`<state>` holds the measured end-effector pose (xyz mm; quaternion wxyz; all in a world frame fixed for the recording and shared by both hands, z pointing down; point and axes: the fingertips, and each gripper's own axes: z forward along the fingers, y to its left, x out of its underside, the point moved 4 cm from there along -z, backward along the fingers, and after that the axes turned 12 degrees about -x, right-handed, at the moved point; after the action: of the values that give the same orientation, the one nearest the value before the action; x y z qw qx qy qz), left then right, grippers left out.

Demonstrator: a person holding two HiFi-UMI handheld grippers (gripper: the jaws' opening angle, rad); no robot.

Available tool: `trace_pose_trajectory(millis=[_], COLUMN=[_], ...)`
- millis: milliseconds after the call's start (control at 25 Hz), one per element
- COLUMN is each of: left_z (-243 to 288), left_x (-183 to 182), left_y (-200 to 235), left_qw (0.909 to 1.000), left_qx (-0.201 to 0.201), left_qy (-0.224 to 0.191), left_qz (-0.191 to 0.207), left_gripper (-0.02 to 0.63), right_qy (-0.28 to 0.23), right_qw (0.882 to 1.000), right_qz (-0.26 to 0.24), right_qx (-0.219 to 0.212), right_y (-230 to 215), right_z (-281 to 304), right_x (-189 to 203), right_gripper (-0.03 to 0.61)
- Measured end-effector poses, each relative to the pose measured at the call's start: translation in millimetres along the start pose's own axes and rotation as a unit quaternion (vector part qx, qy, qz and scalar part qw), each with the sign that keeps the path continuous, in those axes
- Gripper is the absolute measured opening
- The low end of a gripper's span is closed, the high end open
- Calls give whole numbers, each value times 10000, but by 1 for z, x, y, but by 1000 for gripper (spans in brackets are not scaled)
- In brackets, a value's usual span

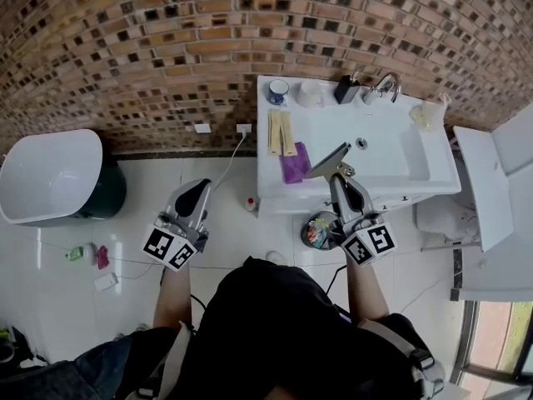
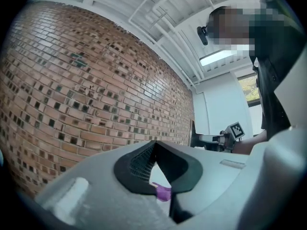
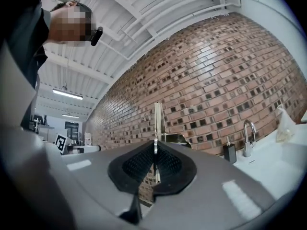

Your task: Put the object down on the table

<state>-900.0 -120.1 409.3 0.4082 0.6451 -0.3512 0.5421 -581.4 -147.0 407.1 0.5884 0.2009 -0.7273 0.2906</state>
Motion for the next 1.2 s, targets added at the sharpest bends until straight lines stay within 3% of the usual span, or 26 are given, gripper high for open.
trace_pose_trajectory(millis=[320,680,920,1200], left_z=[20,43,51,74], left_x=[4,9,12,9], left_y=[-18,-61,-86,-128], left_qw=[9960,9810,9766,9746], left_qx=[889,1926,2138,2232], left_qy=[63,178,165,40], left_qz=[-114,-170,-153,-167], left_gripper=[-3,-3,-3,-3], right_qy=[-132,-314,-513,-403], right_qw=[9968,9847,9826,9812], right_qz=[-161,-248,-300,-557], right_qx=[775,1698,1760,1801], right_y=[21,46,45,23], right_z=[-45,-104,-124,-160], right_x=[-7,-11,-24,-41], right_gripper=[5,5,5,5])
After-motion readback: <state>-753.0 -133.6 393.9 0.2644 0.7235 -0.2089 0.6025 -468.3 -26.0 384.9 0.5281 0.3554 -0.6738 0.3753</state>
